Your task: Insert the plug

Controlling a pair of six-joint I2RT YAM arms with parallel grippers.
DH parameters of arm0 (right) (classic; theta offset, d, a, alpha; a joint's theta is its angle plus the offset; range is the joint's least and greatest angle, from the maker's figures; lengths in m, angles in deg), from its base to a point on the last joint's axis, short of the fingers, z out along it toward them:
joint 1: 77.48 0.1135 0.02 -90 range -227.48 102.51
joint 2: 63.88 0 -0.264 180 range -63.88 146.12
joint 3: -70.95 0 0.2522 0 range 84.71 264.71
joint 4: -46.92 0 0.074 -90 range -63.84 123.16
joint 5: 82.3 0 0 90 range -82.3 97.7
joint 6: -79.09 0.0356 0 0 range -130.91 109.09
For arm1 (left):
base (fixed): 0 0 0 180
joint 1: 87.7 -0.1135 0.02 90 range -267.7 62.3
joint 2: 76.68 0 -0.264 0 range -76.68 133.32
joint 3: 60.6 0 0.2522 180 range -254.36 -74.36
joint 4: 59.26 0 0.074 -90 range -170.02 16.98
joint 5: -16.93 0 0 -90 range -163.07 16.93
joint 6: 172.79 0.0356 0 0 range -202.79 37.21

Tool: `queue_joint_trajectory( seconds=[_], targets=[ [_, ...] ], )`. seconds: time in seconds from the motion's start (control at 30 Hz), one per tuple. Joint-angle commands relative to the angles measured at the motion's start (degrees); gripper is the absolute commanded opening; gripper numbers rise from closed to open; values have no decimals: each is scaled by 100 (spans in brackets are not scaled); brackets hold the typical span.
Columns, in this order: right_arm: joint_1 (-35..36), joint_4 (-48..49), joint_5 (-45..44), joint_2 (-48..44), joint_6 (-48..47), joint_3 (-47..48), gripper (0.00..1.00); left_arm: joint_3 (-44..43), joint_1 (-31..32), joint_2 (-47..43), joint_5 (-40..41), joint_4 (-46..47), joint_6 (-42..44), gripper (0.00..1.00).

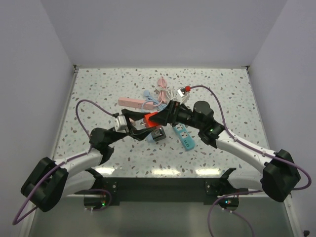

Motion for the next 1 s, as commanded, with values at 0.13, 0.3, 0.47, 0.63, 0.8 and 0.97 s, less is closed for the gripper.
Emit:
queue_joint_trajectory(
  seconds=[0.13, 0.3, 0.47, 0.63, 0.8, 0.97],
  targets=[
    [3, 261, 308, -138, 238, 126, 97, -304, 71, -229, 178, 2182, 411, 0],
    [3, 313, 282, -76, 264, 82, 98, -348, 79, -413, 230, 2156, 490, 0],
    [3, 585, 378, 29, 431, 29, 98, -331, 79, -431, 239, 2226, 473, 0],
    [3, 1183, 572, 135, 782, -76, 97, -357, 79, -317, 231, 2392, 429, 0],
    [3, 1324, 774, 117, 897, -24, 86, -383, 88, -133, 292, 2472, 499, 0],
    [3, 1298, 959, -14, 950, -15, 63, -453, 79, 8, 301, 2349, 630, 0]
  ],
)
